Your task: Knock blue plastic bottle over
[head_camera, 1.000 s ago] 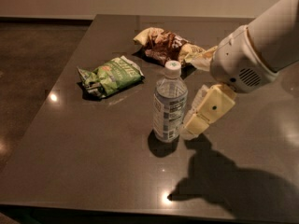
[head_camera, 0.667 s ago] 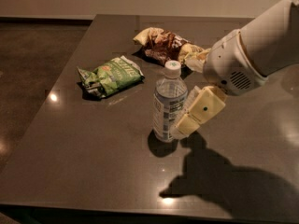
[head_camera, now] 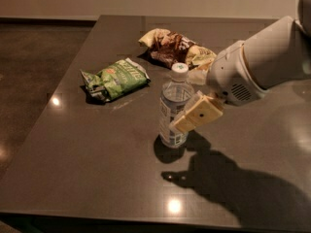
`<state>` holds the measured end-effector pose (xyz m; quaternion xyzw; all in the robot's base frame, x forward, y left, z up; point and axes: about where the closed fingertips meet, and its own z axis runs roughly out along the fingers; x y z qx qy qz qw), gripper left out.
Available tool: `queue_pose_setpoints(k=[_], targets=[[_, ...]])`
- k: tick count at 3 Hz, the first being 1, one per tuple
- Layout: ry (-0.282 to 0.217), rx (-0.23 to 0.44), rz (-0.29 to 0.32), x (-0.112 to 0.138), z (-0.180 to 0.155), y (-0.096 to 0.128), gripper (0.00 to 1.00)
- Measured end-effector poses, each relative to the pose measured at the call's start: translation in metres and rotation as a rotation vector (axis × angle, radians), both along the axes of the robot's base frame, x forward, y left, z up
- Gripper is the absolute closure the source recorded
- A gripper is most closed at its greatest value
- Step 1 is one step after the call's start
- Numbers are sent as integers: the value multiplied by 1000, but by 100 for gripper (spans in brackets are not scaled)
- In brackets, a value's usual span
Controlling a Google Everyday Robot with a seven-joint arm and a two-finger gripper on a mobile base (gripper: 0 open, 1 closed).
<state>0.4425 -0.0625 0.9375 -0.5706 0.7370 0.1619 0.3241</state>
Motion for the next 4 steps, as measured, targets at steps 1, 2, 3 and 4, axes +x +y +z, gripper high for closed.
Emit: queue_pose_setpoints(k=[1, 2, 3, 4], targets=[[-6, 5, 2, 2, 3, 0, 47], [-5, 14, 6, 3, 11, -1, 72], [-8, -22, 4, 5, 26, -8, 95], [7, -154, 6, 9, 41, -21, 100]])
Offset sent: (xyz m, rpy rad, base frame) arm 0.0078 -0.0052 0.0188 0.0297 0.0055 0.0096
